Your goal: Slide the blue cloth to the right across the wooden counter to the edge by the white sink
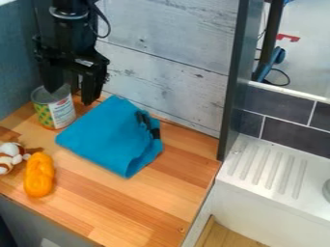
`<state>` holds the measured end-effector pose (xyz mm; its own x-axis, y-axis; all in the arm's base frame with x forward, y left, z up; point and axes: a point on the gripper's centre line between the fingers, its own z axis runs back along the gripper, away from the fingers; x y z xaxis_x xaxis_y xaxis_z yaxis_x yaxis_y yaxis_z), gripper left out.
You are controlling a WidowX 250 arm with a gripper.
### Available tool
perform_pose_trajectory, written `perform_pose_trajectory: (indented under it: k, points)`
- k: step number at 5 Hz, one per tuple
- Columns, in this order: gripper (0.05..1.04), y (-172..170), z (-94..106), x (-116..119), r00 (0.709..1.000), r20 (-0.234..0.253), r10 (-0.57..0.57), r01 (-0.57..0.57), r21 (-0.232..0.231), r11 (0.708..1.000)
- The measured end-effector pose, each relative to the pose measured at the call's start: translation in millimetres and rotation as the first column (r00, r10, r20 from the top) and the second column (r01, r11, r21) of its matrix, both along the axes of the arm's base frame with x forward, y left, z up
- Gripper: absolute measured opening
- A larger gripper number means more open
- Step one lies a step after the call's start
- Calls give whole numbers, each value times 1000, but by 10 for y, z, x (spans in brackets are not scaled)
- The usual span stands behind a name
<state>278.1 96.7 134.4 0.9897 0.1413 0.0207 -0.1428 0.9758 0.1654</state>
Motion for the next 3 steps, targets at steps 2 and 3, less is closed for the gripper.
perform_pose_trajectory:
  k: [2,3]
  points:
    - [1010,-33,-300,171,995,-42,-93,90,-66,994]
    - [1010,-11,-419,294,988,-48,-147,143,-82,986]
